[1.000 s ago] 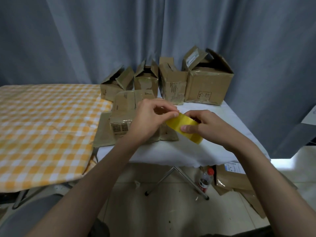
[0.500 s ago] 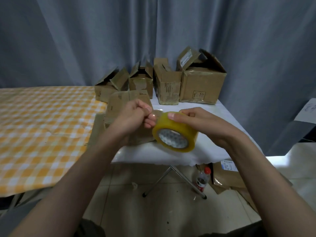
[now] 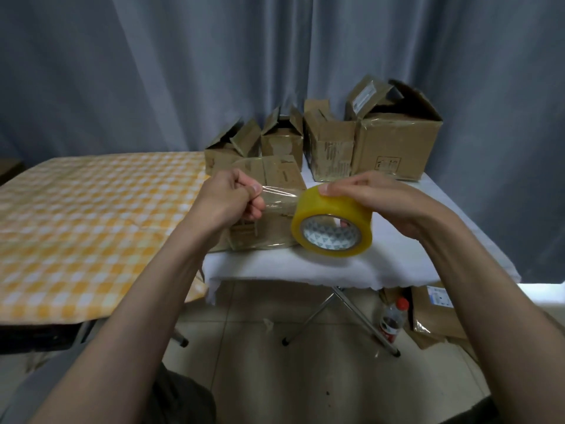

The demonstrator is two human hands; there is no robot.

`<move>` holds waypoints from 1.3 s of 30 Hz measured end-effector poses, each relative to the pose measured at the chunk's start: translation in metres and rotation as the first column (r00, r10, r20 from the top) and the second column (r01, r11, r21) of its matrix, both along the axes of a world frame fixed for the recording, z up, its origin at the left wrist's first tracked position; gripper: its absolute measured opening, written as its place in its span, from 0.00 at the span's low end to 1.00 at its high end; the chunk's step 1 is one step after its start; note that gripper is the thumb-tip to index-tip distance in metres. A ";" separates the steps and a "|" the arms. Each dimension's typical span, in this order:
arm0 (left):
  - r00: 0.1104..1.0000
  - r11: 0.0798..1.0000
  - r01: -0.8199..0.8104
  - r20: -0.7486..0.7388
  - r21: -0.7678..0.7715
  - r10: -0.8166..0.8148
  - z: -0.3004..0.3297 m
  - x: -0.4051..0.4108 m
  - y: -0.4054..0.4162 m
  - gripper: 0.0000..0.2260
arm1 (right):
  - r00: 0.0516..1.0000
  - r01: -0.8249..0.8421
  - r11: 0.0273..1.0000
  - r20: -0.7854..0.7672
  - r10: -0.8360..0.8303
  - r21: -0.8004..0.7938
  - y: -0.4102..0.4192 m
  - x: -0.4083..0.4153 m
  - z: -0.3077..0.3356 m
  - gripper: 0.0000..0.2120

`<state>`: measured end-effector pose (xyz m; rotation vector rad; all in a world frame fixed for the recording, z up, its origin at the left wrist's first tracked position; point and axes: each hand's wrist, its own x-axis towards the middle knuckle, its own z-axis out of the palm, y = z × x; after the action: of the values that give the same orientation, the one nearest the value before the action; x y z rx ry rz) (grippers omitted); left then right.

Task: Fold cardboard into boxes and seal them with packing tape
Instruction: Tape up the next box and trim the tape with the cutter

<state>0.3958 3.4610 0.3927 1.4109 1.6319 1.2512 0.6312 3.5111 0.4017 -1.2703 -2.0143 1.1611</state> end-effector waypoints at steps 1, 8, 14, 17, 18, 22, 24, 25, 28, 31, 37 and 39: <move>1.000 1.000 -0.002 0.008 -0.001 0.002 -0.001 -0.002 -0.001 0.10 | 1.000 0.000 1.000 0.013 0.000 0.003 0.000 -0.003 0.000 0.33; 0.972 0.999 -0.054 0.231 0.007 0.051 -0.002 -0.015 0.001 0.04 | 0.984 -0.114 0.988 -0.147 0.098 -0.104 0.007 -0.007 -0.015 0.13; 0.985 0.998 0.002 0.173 0.069 -0.014 -0.005 -0.021 -0.003 0.05 | 0.958 -0.114 0.989 -0.273 0.083 -0.097 -0.002 0.002 -0.017 0.24; 0.991 0.998 0.030 0.131 0.057 -0.037 -0.003 -0.023 -0.003 0.06 | 0.979 -0.120 0.990 -0.175 0.105 -0.077 -0.003 0.007 -0.013 0.30; 0.992 0.998 0.023 0.126 0.054 -0.030 -0.002 -0.026 -0.003 0.06 | 0.986 -0.112 0.992 -0.127 0.104 -0.053 -0.002 0.008 -0.012 0.28; 0.992 0.994 -0.082 0.106 0.071 0.074 -0.003 -0.046 -0.001 0.08 | 0.999 0.044 0.999 -0.009 -0.044 0.022 0.013 0.017 -0.014 0.24; 0.991 0.994 -0.104 0.090 0.039 0.100 -0.008 -0.051 -0.001 0.08 | 0.994 0.111 0.993 -0.011 -0.111 0.029 0.022 0.018 -0.014 0.31; 0.991 0.994 -0.105 0.089 0.020 0.103 -0.011 -0.052 0.000 0.08 | 0.992 0.124 0.991 0.000 -0.124 0.055 0.026 0.017 -0.012 0.35; 0.989 0.993 -0.111 0.099 -0.029 0.113 -0.016 -0.054 0.001 0.08 | 0.982 0.152 0.971 0.087 -0.170 0.183 0.041 0.009 -0.001 0.43; 0.980 0.988 -0.138 0.137 -0.064 0.146 -0.020 -0.058 0.003 0.08 | 0.943 0.160 0.947 0.239 -0.230 0.278 0.059 0.007 0.004 0.34; 0.982 0.980 -0.116 0.130 -0.161 0.137 -0.033 -0.063 0.011 0.08 | 0.913 0.105 0.972 0.366 -0.178 0.210 0.081 -0.002 0.002 0.28; 0.981 0.979 -0.112 0.139 -0.173 0.137 -0.034 -0.066 0.012 0.08 | 0.908 0.078 0.988 0.399 -0.125 0.133 0.086 -0.004 0.003 0.29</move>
<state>0.3299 3.4733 0.3585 1.1027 1.6986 1.2296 0.6268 3.5973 0.4044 -1.6421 -2.2323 0.7631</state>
